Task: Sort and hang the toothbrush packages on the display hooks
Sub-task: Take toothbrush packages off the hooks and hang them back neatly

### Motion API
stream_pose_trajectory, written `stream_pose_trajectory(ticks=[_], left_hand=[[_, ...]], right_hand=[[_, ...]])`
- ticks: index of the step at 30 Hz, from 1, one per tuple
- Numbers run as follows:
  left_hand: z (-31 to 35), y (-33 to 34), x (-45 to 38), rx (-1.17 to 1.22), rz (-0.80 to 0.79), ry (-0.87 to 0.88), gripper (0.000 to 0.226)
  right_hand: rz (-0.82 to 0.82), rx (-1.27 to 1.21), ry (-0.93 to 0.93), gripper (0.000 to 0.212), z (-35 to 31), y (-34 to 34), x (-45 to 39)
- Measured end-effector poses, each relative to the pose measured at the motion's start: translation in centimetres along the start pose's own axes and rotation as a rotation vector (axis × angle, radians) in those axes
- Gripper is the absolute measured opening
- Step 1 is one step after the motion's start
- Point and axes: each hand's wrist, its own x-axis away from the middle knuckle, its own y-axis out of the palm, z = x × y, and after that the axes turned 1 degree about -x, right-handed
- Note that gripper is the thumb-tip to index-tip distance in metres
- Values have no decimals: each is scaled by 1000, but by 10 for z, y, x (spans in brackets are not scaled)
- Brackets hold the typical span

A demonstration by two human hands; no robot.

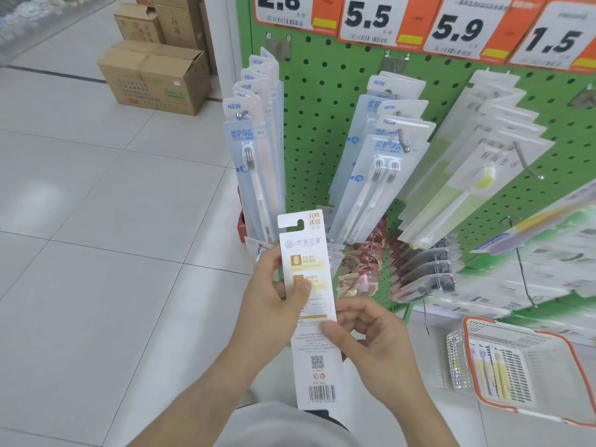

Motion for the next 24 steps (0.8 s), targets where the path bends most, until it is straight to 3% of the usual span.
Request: stream_pose_trajectory(ticks=[12, 18, 24], left_hand=[[7, 1, -19, 130, 213, 0, 19], [8, -1, -20, 151, 174, -1, 25], [7, -2, -20, 216, 219, 20, 26]], right_hand=[[-51, -68, 55, 32, -1, 2, -1], [-80, -108, 118, 30, -2, 4, 1], [-180, -19, 179, 52, -7, 2, 2]])
